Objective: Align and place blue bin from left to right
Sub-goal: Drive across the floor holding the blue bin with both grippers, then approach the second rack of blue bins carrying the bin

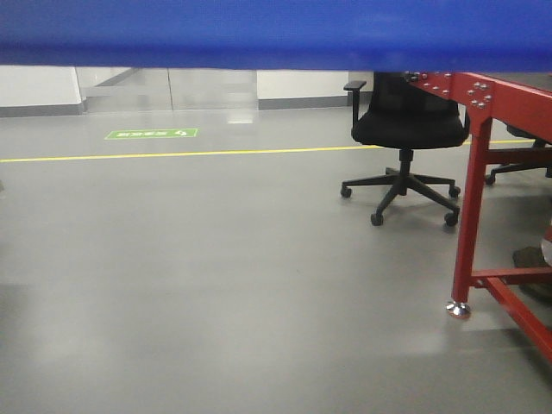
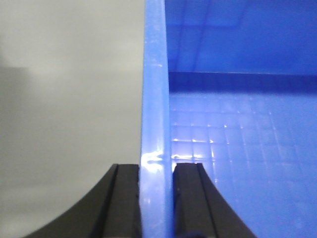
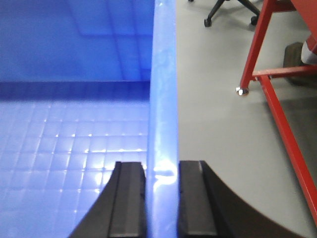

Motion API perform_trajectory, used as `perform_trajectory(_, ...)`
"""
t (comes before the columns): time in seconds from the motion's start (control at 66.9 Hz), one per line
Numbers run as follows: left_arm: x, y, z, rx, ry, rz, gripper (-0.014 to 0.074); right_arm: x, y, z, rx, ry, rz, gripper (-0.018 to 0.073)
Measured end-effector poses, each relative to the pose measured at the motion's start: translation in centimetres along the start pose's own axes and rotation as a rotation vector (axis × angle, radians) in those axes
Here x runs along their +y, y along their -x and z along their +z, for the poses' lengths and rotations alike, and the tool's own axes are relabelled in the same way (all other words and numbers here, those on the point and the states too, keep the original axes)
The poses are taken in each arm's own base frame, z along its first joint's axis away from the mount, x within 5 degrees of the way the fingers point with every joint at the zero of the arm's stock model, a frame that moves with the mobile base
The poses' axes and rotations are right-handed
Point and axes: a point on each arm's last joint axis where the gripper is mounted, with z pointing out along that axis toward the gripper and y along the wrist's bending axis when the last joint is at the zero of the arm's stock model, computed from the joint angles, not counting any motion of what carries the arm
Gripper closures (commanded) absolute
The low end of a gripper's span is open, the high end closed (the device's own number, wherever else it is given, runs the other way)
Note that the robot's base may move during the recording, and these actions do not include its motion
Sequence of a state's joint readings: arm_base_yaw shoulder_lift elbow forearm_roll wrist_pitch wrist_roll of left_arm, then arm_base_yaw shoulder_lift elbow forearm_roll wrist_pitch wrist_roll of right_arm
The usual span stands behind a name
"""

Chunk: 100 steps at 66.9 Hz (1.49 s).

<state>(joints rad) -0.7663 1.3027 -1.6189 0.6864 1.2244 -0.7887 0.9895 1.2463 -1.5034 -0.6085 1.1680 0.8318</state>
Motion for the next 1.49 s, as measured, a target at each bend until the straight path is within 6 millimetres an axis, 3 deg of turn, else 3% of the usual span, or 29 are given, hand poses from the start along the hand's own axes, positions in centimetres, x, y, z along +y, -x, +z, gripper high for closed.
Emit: perform_trajectory(1.495,0.11,0.72,0.0,-0.082,0.015,0.028,0.0707,0.25,0.61,-0.04,-0.062,0.041,0.003,0.0629)
